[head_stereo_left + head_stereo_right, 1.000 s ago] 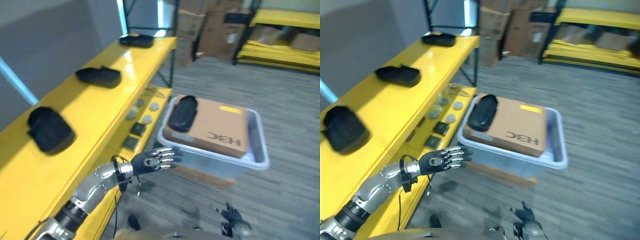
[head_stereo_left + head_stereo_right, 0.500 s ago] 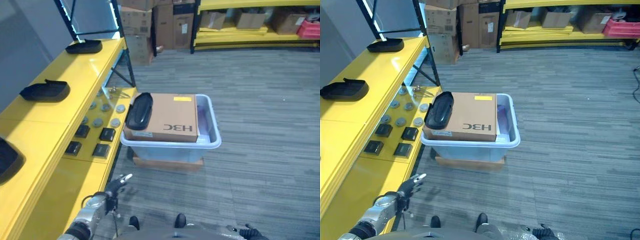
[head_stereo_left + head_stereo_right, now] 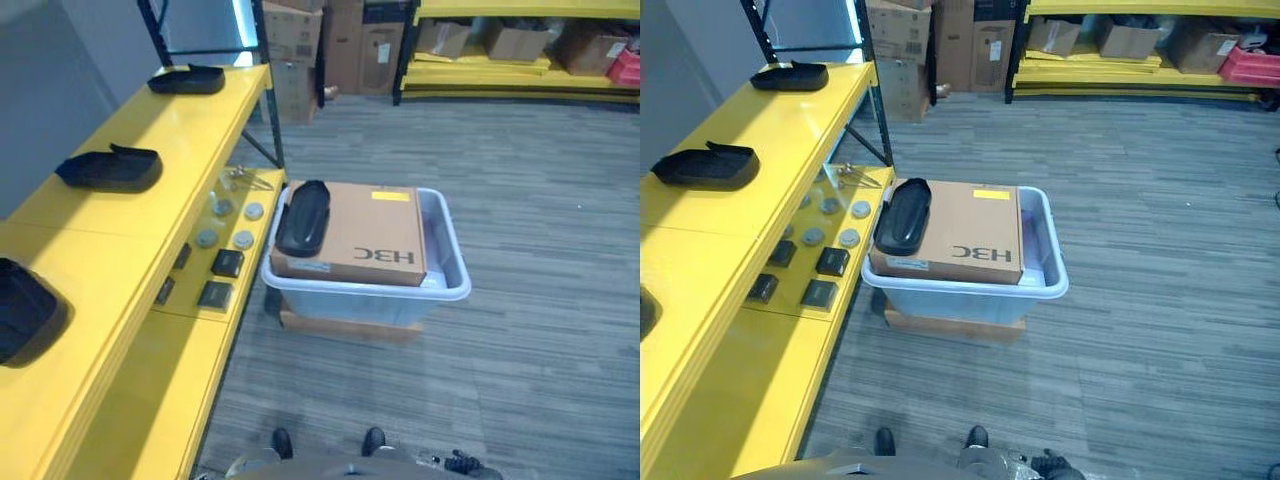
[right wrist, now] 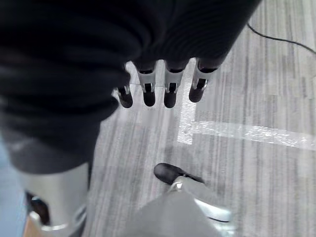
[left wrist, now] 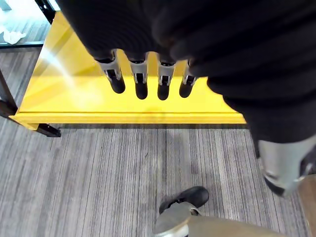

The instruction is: Move parts from the plastic box to the shelf.

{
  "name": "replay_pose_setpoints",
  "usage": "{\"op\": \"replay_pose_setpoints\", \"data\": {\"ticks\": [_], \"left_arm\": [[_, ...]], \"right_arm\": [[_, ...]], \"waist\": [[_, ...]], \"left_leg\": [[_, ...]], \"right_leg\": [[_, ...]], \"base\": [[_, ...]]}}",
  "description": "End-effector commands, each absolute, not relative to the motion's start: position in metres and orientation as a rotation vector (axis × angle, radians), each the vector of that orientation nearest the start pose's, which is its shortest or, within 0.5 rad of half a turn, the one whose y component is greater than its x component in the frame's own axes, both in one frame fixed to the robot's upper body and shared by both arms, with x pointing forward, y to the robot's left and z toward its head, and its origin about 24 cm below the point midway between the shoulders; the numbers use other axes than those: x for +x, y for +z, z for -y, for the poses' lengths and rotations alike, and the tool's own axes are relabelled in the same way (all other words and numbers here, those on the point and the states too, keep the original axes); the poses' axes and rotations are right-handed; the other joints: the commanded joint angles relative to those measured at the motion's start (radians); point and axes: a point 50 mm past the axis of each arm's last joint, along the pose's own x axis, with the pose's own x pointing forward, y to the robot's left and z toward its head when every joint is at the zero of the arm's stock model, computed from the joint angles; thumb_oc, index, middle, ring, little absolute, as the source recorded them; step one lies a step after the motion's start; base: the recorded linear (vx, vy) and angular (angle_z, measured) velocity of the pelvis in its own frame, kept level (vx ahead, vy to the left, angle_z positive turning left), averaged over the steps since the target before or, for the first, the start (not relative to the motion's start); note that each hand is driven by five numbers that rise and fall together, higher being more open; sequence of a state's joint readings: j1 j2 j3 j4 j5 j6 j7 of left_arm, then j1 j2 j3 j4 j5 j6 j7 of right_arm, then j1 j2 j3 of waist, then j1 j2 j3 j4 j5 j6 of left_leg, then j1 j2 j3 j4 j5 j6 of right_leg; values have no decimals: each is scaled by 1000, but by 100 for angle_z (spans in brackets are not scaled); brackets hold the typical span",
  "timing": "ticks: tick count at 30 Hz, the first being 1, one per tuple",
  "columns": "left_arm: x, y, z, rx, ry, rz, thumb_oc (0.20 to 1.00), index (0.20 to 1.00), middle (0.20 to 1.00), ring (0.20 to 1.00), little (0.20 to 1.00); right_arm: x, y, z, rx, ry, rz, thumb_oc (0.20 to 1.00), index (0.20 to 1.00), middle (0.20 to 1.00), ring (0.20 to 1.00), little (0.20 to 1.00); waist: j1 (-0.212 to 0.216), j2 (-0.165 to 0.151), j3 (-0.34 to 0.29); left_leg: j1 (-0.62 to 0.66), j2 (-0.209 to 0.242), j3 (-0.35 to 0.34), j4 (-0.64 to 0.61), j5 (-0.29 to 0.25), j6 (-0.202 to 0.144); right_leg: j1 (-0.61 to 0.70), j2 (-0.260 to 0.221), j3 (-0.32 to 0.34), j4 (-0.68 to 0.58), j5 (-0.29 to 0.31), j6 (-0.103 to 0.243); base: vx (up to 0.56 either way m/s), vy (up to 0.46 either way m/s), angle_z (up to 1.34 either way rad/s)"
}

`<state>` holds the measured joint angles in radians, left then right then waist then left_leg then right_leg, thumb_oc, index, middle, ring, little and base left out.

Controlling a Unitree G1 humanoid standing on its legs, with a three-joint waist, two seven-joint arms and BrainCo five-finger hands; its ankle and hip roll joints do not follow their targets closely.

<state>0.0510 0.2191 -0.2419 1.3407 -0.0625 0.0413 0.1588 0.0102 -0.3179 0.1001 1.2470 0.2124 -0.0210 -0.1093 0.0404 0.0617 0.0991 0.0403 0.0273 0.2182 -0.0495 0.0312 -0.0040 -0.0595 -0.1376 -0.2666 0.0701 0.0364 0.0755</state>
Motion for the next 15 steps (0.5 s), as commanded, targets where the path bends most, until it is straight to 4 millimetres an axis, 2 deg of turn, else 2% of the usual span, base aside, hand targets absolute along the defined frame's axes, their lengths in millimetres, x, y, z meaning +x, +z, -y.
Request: {"op": "replay_pose_setpoints", "data": {"ticks": [1, 2, 3, 5, 6, 8, 9, 10, 14, 15], "left_arm": [[83, -162, -242, 483, 69, -1269, 1000, 1000, 1000, 1000, 1000], [88, -161, -242, 490, 61, -1257, 1000, 1000, 1000, 1000, 1000], [95, -159, -242, 496, 51, -1240, 1000, 1000, 1000, 1000, 1000], [105, -156, -242, 508, 34, -1204, 1000, 1000, 1000, 1000, 1000], [107, -156, -241, 512, 33, -1197, 1000, 1000, 1000, 1000, 1000], [115, -153, -244, 523, 40, -1180, 1000, 1000, 1000, 1000, 1000], [118, -152, -246, 524, 53, -1180, 1000, 1000, 1000, 1000, 1000], [119, -151, -248, 520, 76, -1183, 1000, 1000, 1000, 1000, 1000], [116, -151, -252, 496, 141, -1191, 1000, 1000, 1000, 1000, 1000], [109, -153, -251, 497, 154, -1200, 1000, 1000, 1000, 1000, 1000]], "right_arm": [[97, -149, 273, -112, -385, -1134, 1000, 1000, 1000, 1000, 1000], [101, -148, 273, -93, -394, -1116, 1000, 1000, 1000, 1000, 1000], [107, -146, 271, -64, -406, -1087, 1000, 1000, 1000, 1000, 1000], [122, -143, 264, -16, -416, -1027, 1000, 1000, 1000, 1000, 1000], [126, -142, 262, -9, -415, -1014, 1000, 1000, 1000, 1000, 1000], [138, -139, 257, -14, -396, -982, 1000, 1000, 1000, 1000, 1000], [139, -139, 254, -16, -382, -975, 1000, 1000, 1000, 1000, 1000], [139, -139, 252, -24, -371, -978, 1000, 1000, 1000, 1000, 1000], [136, -140, 256, -55, -360, -996, 1000, 1000, 1000, 1000, 1000], [133, -140, 260, -47, -374, -985, 1000, 1000, 1000, 1000, 1000]], "waist": [[5, -36, 29], [7, -32, 35], [5, -27, 50], [-10, -8, 89], [-12, -8, 95], [-23, -18, 112], [-27, -37, 113], [-30, -51, 113], [-25, -71, 96], [-17, -80, 82]], "left_leg": [[-64, 2, -86, 29, -2, -1], [-69, -3, -90, 37, -4, 10], [-73, -12, -94, 52, -11, 30], [-72, -17, -95, 68, -27, 60], [-73, -20, -94, 71, -32, 63], [-73, -26, -96, 80, -47, 53], [-66, -32, -93, 85, -65, 43], [-55, -26, -91, 87, -81, 37], [-42, 21, -79, 94, -74, 18], [-40, 61, -70, 98, -55, -4]], "right_leg": [[59, -62, 7, 9, 2, 75], [43, -69, 10, 49, -4, 75], [-7, -91, 20, 157, 20, 88], [-123, -113, 55, 337, 66, 89], [-144, -116, 64, 352, 71, 88], [-150, -116, 67, 256, 91, 89], [-137, -133, 63, 119, 119, 100], [-118, -141, 59, 33, 137, 111], [-52, -119, 47, -29, 126, 122], [-15, -95, 34, -44, 103, 110]], "base": [[15, 126, -4], [-11, 131, 3], [-34, 114, 5], [-71, 107, -5], [-58, -36, -12], [27, -193, -5], [153, -343, 7], [181, -372, 9], [165, -297, 15], [169, -273, 8]]}}
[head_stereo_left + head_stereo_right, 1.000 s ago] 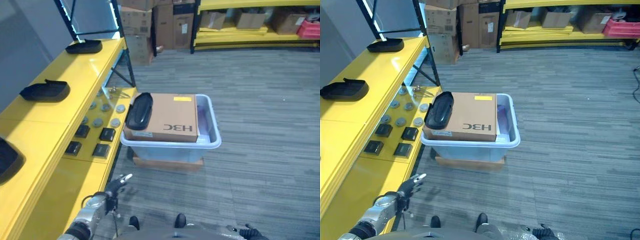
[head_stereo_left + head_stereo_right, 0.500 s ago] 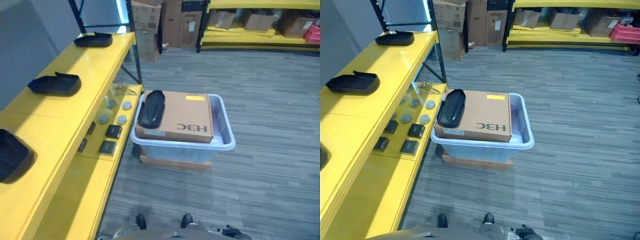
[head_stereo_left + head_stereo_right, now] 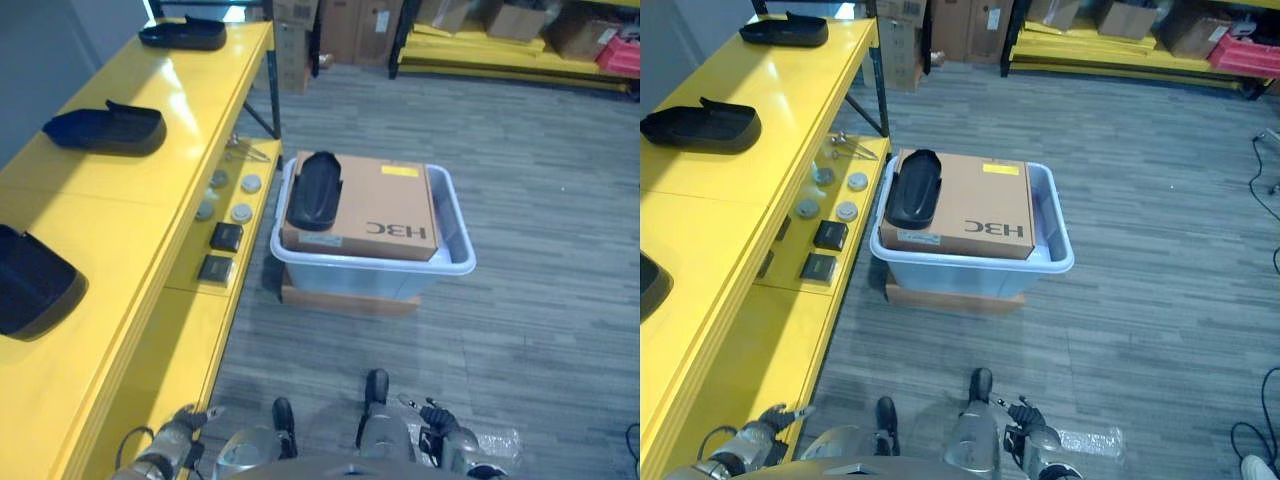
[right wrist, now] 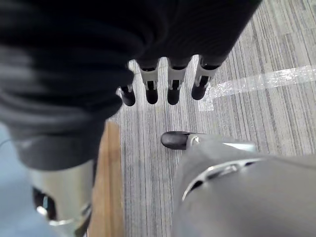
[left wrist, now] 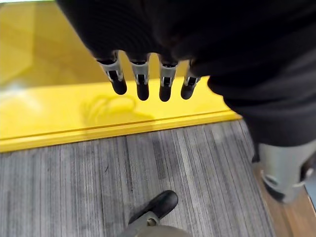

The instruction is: Move parts from the plastic box to the shelf.

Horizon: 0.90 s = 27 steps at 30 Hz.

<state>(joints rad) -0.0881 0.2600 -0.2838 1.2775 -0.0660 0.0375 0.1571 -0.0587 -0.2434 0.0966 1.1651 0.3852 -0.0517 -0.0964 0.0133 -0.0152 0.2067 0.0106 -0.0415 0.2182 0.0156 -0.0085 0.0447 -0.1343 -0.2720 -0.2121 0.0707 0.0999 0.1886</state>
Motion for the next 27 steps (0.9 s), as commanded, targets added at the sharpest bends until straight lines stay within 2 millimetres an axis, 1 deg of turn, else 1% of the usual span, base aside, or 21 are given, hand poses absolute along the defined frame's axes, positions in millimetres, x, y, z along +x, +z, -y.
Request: {"op": "replay_pose_setpoints", "data": {"ticks": [1, 2, 4, 5, 6, 8, 9, 11, 12, 13, 14, 15, 16, 18, 19, 20, 21, 22, 23, 26, 27], "left_arm": [[106, -154, -250, 495, 156, -1204, 1000, 1000, 1000, 1000, 1000], [105, -155, -249, 495, 155, -1205, 1000, 1000, 1000, 1000, 1000], [101, -156, -248, 492, 165, -1188, 1000, 1000, 1000, 1000, 1000], [101, -155, -247, 495, 157, -1181, 1000, 1000, 1000, 1000, 1000], [101, -156, -245, 501, 141, -1168, 1000, 1000, 1000, 1000, 1000], [99, -156, -245, 511, 137, -1169, 1000, 1000, 1000, 1000, 1000], [96, -156, -248, 525, 134, -1177, 1000, 1000, 1000, 1000, 1000], [89, -156, -251, 546, 130, -1193, 1000, 1000, 1000, 1000, 1000], [85, -157, -252, 550, 131, -1201, 1000, 1000, 1000, 1000, 1000], [81, -157, -253, 550, 133, -1208, 1000, 1000, 1000, 1000, 1000], [75, -158, -254, 546, 136, -1216, 1000, 1000, 1000, 1000, 1000], [67, -159, -254, 534, 145, -1226, 1000, 1000, 1000, 1000, 1000], [63, -159, -255, 526, 153, -1232, 1000, 1000, 1000, 1000, 1000], [58, -159, -258, 509, 173, -1240, 1000, 1000, 1000, 1000, 1000], [54, -159, -260, 492, 187, -1249, 1000, 1000, 1000, 1000, 1000], [51, -159, -260, 483, 195, -1254, 1000, 1000, 1000, 1000, 1000], [48, -159, -259, 476, 203, -1263, 1000, 1000, 1000, 1000, 1000], [48, -160, -259, 474, 207, -1267, 1000, 1000, 1000, 1000, 1000], [43, -160, -259, 473, 207, -1279, 1000, 1000, 1000, 1000, 1000], [40, -161, -258, 475, 202, -1293, 1000, 1000, 1000, 1000, 1000], [40, -161, -258, 475, 202, -1293, 1000, 1000, 1000, 1000, 1000]], "right_arm": [[133, -139, 261, -45, -381, -979, 1000, 1000, 1000, 1000, 1000], [133, -139, 262, -45, -383, -976, 1000, 1000, 1000, 1000, 1000], [137, -133, 268, -10, -451, -934, 1000, 1000, 1000, 1000, 1000], [137, -132, 272, 4, -475, -922, 1000, 1000, 1000, 1000, 1000], [144, -124, 281, 39, -542, -848, 1000, 1000, 1000, 1000, 1000], [153, -116, 286, 82, -596, -782, 1000, 1000, 1000, 1000, 1000], [164, -106, 291, 119, -649, -709, 1000, 1000, 1000, 1000, 1000], [185, -84, 300, 107, -708, -580, 1000, 1000, 1000, 1000, 1000], [199, -68, 305, 97, -726, -492, 1000, 1000, 1000, 1000, 1000], [208, -54, 308, 89, -736, -425, 1000, 1000, 1000, 1000, 1000], [222, -30, 313, 62, -751, -319, 1000, 1000, 1000, 1000, 1000], [239, 11, 317, 26, -764, -130, 1000, 1000, 1000, 1000, 1000], [245, 33, 317, 9, -760, -49, 1000, 1000, 1000, 1000, 1000], [251, 65, 316, 1, -748, 84, 1000, 1000, 1000, 1000, 1000], [255, 90, 314, -14, -726, 179, 1000, 1000, 1000, 1000, 1000], [258, 104, 312, -22, -710, 221, 1000, 1000, 1000, 1000, 1000], [261, 116, 310, -34, -691, 261, 1000, 1000, 1000, 1000, 1000], [262, 120, 310, -46, -687, 273, 1000, 1000, 1000, 1000, 1000], [268, 128, 310, -70, -679, 284, 1000, 1000, 1000, 1000, 1000], [277, 132, 314, -96, -676, 258, 1000, 1000, 1000, 1000, 1000], [277, 132, 314, -96, -676, 258, 1000, 1000, 1000, 1000, 1000]], "waist": [[13, -7, -31], [14, -8, -32], [17, -17, -37], [18, -17, -38], [26, -14, -41], [31, -11, -42], [35, -7, -42], [40, -5, -41], [41, -3, -43], [42, -1, -42], [41, 1, -46], [39, 5, -50], [37, 8, -49], [32, 10, -53], [32, 14, -55], [33, 16, -57], [36, 17, -60], [38, 18, -61], [47, 19, -63], [62, 23, -63], [62, 23, -63]], "left_leg": [[-10, 144, -66, 34, -7, -63], [-10, 147, -66, 35, -5, -66], [-12, 193, -61, 34, 22, -91], [-11, 203, -61, 33, 28, -97], [-8, 217, -64, 27, 37, -107], [-9, 222, -69, 23, 41, -111], [-10, 225, -75, 21, 45, -114], [-13, 226, -82, 22, 48, -117], [-15, 225, -85, 21, 49, -119], [-13, 225, -86, 21, 48, -120], [-17, 222, -87, 15, 52, -119], [-20, 217, -90, 5, 56, -118], [-16, 215, -89, 2, 53, -118], [-23, 208, -91, -6, 58, -117], [-24, 203, -91, -11, 59, -117], [-25, 199, -91, -14, 59, -116], [-27, 195, -93, -16, 58, -116], [-29, 194, -94, -16, 58, -117], [-30, 189, -97, -17, 59, -118], [-36, 184, -107, -17, 61, -120], [-36, 184, -107, -17, 61, -120]], "right_leg": [[76, 48, -28, -51, 31, -9], [79, 49, -30, -52, 29, -10], [110, 73, -49, -59, 4, -31], [120, 78, -56, -64, -1, -36], [137, 85, -76, -69, -9, -42], [142, 88, -85, -67, -17, -45], [144, 89, -91, -62, -24, -48], [152, 91, -97, -60, -30, -51], [153, 91, -98, -61, -32, -52], [156, 92, -99, -62, -35, -53], [154, 90, -100, -66, -34, -51], [154, 88, -100, -73, -34, -48], [157, 89, -98, -74, -37, -46], [153, 86, -95, -81, -35, -43], [153, 84, -93, -87, -36, -41], [154, 82, -92, -92, -36, -40], [156, 80, -92, -97, -36, -39], [156, 79, -92, -98, -36, -38], [161, 76, -97, -104, -35, -38], [164, 71, -103, -108, -34, -36], [164, 71, -103, -108, -34, -36]], "base": [[168, -264, 9], [98, -164, 11], [128, -223, 18], [163, -222, 25], [113, -116, 26], [84, -66, 16], [77, -36, 7], [70, -14, 4], [55, 11, 3], [50, 26, 4], [65, 61, 5], [65, 79, 8], [56, 91, 9], [37, 92, 4], [48, 112, 0], [54, 120, 0], [39, 78, 1], [64, 88, -1], [57, 62, 0], [57, 51, 0], [55, 56, 2]]}}
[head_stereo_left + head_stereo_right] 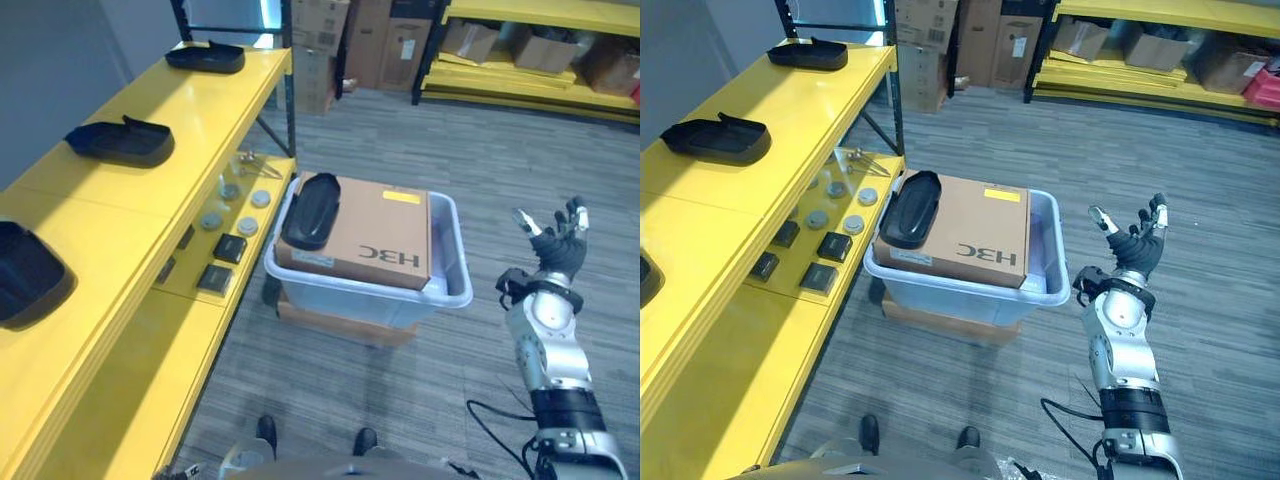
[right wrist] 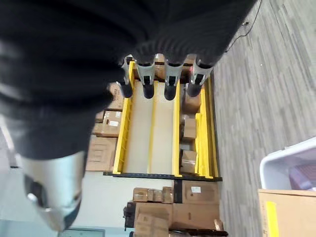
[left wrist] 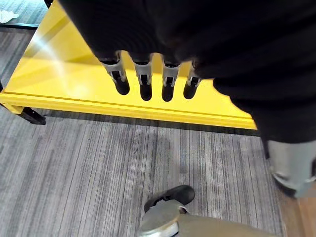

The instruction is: Move parts from the plastic box to the shelf.

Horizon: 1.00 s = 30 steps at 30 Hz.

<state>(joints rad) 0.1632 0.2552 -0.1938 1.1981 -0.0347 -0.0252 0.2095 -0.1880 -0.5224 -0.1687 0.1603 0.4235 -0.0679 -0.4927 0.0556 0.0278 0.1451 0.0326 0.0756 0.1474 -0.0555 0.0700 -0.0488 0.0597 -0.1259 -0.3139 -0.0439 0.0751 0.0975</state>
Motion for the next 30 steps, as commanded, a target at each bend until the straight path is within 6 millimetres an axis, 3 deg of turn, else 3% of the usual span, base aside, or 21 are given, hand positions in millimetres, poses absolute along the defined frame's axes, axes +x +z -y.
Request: {"op": "replay_pose_setpoints", "data": {"ticks": [1, 4, 7, 12, 19, 30], "left_arm": [[38, -162, -258, 478, 198, -1299, 1000, 1000, 1000, 1000, 1000], [39, -161, -258, 483, 183, -1294, 1000, 1000, 1000, 1000, 1000], [55, -159, -259, 474, 159, -1246, 1000, 1000, 1000, 1000, 1000], [85, -154, -258, 465, 128, -1162, 1000, 1000, 1000, 1000, 1000], [93, -152, -259, 446, 116, -1122, 1000, 1000, 1000, 1000, 1000], [91, -151, -261, 425, 105, -1115, 1000, 1000, 1000, 1000, 1000]], "right_arm": [[282, 131, 318, -118, -677, 221, 1000, 1000, 1000, 1000, 1000], [291, 130, 323, -127, -688, 181, 1000, 1000, 1000, 1000, 1000], [307, 137, 336, -129, -722, 172, 1000, 1000, 1000, 1000, 1000], [323, 166, 358, -122, -769, 225, 1000, 1000, 1000, 1000, 1000], [332, 191, 366, -112, -799, 262, 1000, 1000, 1000, 1000, 1000], [343, 212, 363, -135, -778, 267, 1000, 1000, 1000, 1000, 1000]], "waist": [[31, -17, 0], [49, -10, 14], [78, 3, 63], [120, 26, 162], [151, 39, 221], [190, 50, 249]], "left_leg": [[-65, 63, -43, 58, -17, -27], [-89, 57, -57, 75, -18, -28], [-149, 45, -82, 111, -20, -28], [-251, 18, -128, 151, -18, -25], [-316, -5, -156, 168, -9, -21], [-335, -34, -173, 153, -5, -11]], "right_leg": [[-29, -80, -5, 6, -9, 56], [-41, -90, -13, 15, -8, 56], [-76, -108, -20, 34, -5, 58], [-147, -129, -29, 64, 1, 62], [-197, -147, -38, 89, 5, 65], [-211, -174, -56, 94, 12, 82]], "base": [[47, 63, 5], [5, 64, 5], [-155, 72, 16], [-178, 60, 18], [-70, 50, 13], [4, 71, 11]]}}
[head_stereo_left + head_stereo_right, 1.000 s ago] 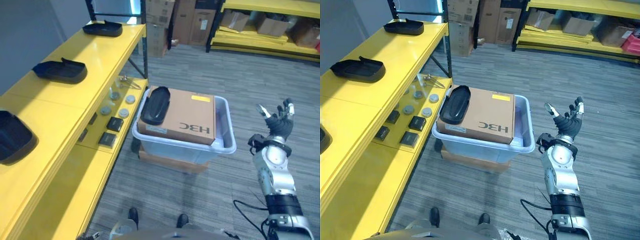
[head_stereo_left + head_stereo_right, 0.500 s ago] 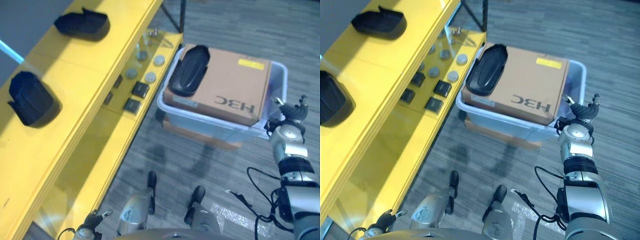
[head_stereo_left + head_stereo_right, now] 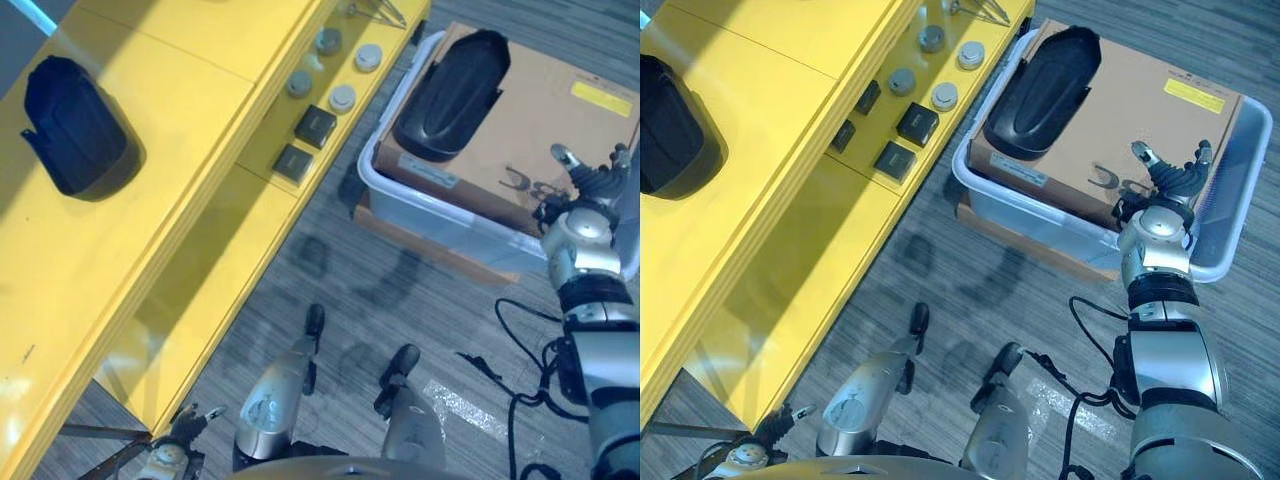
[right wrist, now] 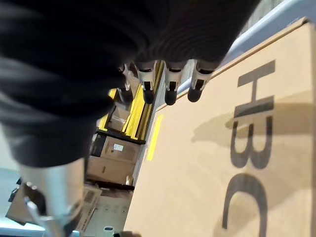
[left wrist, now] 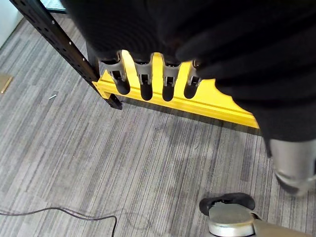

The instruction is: Move parts from the plastic box to the shelf.

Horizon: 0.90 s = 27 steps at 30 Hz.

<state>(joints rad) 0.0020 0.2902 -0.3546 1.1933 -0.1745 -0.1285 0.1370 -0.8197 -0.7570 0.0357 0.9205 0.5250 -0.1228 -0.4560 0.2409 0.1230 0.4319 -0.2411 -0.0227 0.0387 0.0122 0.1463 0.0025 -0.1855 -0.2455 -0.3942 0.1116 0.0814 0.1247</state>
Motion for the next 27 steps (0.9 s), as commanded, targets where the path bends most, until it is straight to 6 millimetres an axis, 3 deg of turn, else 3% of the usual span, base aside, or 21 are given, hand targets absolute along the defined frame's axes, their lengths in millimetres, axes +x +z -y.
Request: {"op": "replay_pose_setpoints", "data": {"ticks": [1, 9, 14, 19, 27], "left_arm": [[91, -151, -262, 423, 106, -1116, 1000, 1000, 1000, 1000, 1000], [92, -150, -261, 409, 100, -1107, 1000, 1000, 1000, 1000, 1000], [94, -150, -257, 408, 85, -1091, 1000, 1000, 1000, 1000, 1000], [100, -147, -261, 415, 74, -1064, 1000, 1000, 1000, 1000, 1000], [102, -144, -268, 418, 83, -1040, 1000, 1000, 1000, 1000, 1000]], "right_arm": [[344, 213, 362, -130, -775, 264, 1000, 1000, 1000, 1000, 1000], [353, 213, 356, -132, -773, 227, 1000, 1000, 1000, 1000, 1000], [349, 211, 367, -360, -950, 123, 1000, 1000, 1000, 1000, 1000], [349, 224, 371, -480, -1028, 86, 1000, 1000, 1000, 1000, 1000], [353, 240, 366, -483, -1019, 126, 1000, 1000, 1000, 1000, 1000]], "waist": [[8, -43, -36], [33, -34, -17], [54, -32, -3], [81, -36, 4], [102, -44, 13]], "left_leg": [[-63, 62, -64, 84, -81, -62], [-80, 48, -75, 89, -82, -56], [-97, 40, -86, 97, -80, -53], [-104, 34, -101, 107, -104, -53], [-115, 24, -109, 114, -108, -46]], "right_leg": [[34, -57, 23, -62, 6, 56], [24, -71, 16, -55, 8, 62], [16, -79, 8, -49, 11, 65], [17, -82, 9, -47, -2, 78], [16, -89, 2, -48, 3, 88]], "base": [[9, 69, 7], [-1, 51, 7], [0, 50, 8], [46, 27, 6], [15, 35, 11]]}}
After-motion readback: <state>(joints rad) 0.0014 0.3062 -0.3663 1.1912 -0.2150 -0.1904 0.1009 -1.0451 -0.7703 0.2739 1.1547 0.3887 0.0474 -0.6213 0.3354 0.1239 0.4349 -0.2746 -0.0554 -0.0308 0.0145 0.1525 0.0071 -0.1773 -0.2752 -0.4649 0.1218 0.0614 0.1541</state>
